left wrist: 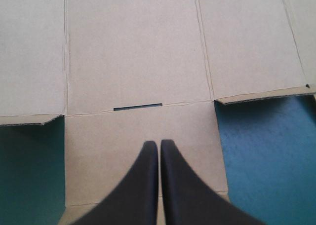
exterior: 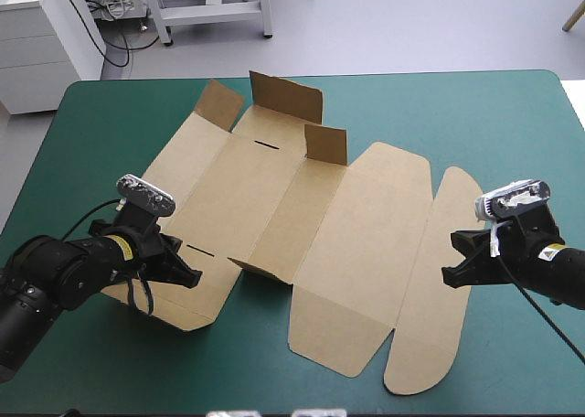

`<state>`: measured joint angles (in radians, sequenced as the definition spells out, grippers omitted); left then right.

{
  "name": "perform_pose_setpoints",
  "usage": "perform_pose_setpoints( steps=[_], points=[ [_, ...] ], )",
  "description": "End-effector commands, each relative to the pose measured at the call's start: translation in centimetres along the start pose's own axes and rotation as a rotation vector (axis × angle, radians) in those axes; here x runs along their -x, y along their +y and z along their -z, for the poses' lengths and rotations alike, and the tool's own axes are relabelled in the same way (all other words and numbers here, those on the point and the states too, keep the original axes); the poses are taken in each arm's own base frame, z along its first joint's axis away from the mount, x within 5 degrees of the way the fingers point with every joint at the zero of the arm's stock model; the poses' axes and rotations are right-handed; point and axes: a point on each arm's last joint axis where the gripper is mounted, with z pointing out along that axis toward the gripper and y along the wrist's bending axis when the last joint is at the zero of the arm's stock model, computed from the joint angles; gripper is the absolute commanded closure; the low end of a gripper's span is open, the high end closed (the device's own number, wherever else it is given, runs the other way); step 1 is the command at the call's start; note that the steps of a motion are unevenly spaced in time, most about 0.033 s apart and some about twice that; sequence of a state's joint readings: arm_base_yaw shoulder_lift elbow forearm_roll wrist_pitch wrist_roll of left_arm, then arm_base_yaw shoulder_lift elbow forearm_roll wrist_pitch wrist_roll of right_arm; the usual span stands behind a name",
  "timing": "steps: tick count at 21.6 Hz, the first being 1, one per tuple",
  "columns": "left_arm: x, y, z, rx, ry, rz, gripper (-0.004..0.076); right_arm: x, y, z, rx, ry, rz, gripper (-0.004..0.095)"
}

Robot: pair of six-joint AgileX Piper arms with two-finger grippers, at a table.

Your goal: Fold the box

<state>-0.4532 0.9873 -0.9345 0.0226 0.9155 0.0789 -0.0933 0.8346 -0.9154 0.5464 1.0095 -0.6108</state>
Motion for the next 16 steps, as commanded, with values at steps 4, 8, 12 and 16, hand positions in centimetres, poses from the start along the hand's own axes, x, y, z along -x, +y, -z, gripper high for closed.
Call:
perform_pose_setpoints(
  steps=[4,8,12,16],
  points=[
    [0.83,0.35,1.06,0.038,-0.062,0.029,0.0731,0.57,-0.07,0.67,-0.029,-0.006,0.033,0.0929],
    [0.83,0.31,1.06,0.033,-0.062,0.033,0.0731,0.56,-0.08,0.67,-0.030,-0.006,0.034,0.0929],
    [0.83,0.31,1.06,0.033,-0.062,0.030,0.0731,0.56,-0.08,0.67,-0.030,-0.005,0.038,0.0929],
    [0.83,0.31,1.06,0.033,-0.062,0.030,0.0731,0.55,-0.09,0.67,-0.031,-0.004,0.046,0.0927]
  ],
)
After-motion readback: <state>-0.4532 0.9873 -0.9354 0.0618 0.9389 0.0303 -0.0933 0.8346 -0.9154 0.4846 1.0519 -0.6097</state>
